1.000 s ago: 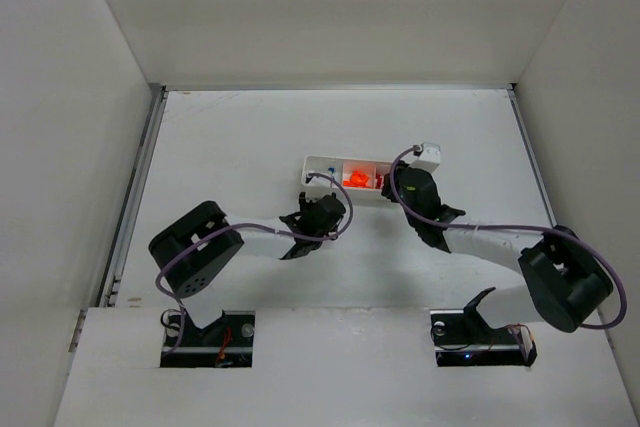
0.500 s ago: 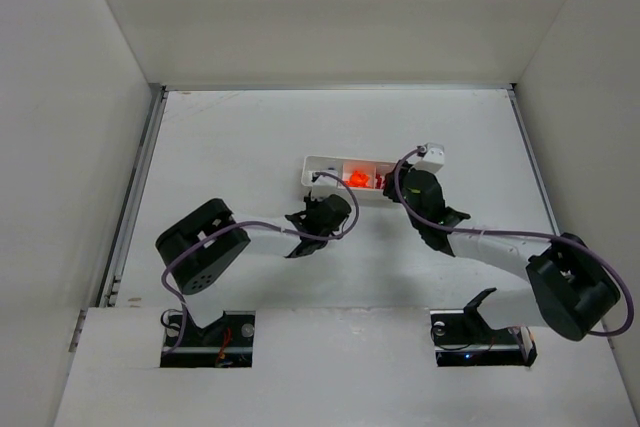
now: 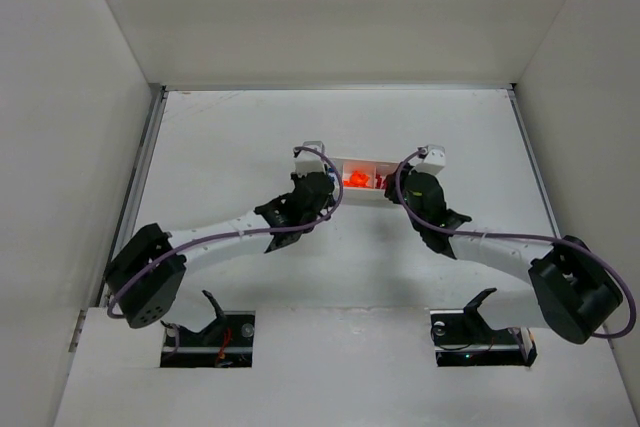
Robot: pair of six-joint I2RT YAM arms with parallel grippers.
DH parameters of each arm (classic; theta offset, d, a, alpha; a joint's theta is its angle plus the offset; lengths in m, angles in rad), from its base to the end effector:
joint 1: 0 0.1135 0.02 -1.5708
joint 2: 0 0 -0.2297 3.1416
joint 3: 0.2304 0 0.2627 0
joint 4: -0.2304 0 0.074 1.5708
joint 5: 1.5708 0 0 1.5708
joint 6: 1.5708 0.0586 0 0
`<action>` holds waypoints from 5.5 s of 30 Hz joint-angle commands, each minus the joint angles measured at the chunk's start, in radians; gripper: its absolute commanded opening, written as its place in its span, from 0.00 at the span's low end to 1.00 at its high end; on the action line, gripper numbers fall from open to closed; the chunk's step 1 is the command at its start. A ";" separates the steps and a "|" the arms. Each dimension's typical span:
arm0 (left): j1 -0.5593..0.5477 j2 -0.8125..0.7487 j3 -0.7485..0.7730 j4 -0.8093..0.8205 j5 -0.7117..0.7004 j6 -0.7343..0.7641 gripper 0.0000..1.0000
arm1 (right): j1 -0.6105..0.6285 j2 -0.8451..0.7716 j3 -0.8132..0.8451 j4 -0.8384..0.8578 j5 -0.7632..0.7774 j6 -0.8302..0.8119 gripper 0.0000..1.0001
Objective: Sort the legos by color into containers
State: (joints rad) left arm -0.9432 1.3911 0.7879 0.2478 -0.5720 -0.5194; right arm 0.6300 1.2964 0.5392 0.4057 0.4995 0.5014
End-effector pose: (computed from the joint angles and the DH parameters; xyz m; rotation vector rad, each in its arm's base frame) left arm 0.2248 -0.2559 0.2009 0.0193 1.8929 -0.4555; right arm 0.2611 0.1556 0.1593 0.2111 1.8767 0.2956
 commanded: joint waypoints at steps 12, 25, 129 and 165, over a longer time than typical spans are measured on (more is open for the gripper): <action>0.192 0.259 0.178 0.013 0.096 0.005 0.22 | 0.136 -0.085 0.004 -0.024 -0.067 -0.017 0.19; 0.160 0.031 -0.010 0.065 0.101 -0.022 0.39 | 0.239 0.092 0.042 -0.079 -0.088 0.089 0.16; 0.005 0.103 -0.102 0.140 0.081 -0.080 0.35 | 0.047 0.144 0.212 -0.140 0.045 0.011 0.24; 0.033 0.431 0.148 -0.028 -0.066 -0.102 0.28 | -0.065 0.055 0.113 -0.059 -0.015 -0.040 0.50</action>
State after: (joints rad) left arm -0.9264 1.8194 0.9070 0.2283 -0.6220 -0.6514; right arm 0.5694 1.3804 0.6559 0.2996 0.4900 0.4671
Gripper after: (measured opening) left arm 0.272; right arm 0.497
